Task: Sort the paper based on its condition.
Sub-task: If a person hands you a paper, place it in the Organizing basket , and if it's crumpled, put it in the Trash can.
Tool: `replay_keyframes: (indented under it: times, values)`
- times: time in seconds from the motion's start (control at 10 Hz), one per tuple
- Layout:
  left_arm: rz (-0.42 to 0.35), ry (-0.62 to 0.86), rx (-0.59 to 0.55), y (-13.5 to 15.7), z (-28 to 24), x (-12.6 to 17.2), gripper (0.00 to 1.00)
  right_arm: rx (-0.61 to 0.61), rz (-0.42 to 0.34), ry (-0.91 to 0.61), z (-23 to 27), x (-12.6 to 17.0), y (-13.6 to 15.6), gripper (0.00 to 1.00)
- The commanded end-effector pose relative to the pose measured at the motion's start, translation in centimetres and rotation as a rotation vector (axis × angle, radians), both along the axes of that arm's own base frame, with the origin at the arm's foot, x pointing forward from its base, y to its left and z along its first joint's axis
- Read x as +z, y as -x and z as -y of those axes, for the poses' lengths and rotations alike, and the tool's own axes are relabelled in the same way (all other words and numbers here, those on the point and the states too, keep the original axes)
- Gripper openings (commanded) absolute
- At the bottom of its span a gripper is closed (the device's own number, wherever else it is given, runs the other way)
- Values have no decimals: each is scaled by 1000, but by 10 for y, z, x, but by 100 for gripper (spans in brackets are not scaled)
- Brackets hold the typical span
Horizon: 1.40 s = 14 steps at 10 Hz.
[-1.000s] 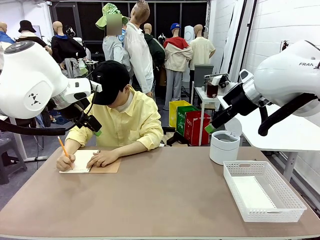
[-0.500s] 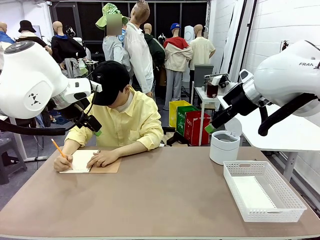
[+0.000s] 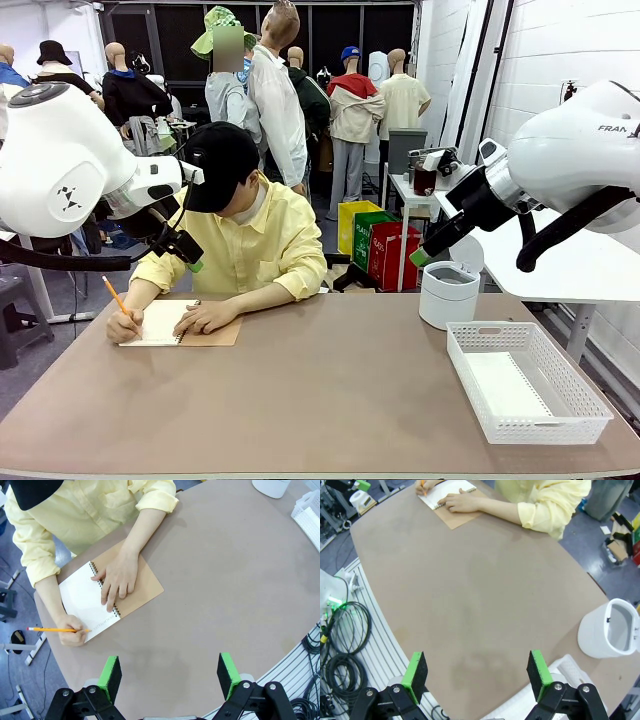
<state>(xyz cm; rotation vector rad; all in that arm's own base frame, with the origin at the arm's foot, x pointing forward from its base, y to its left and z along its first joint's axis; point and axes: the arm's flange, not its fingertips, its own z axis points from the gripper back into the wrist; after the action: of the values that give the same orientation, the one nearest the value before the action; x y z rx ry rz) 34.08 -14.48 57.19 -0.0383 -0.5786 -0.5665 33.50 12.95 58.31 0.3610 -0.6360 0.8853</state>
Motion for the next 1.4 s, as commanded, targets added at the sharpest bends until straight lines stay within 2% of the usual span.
replay_keyframes:
  times: [0.0,1.3]
  values:
    - [12,1,-7,-1,-1,-1,100,0,-6,-3,1,0,1,100]
    - [12,1,-7,-1,-1,-1,100,0,-6,-3,1,0,1,100]
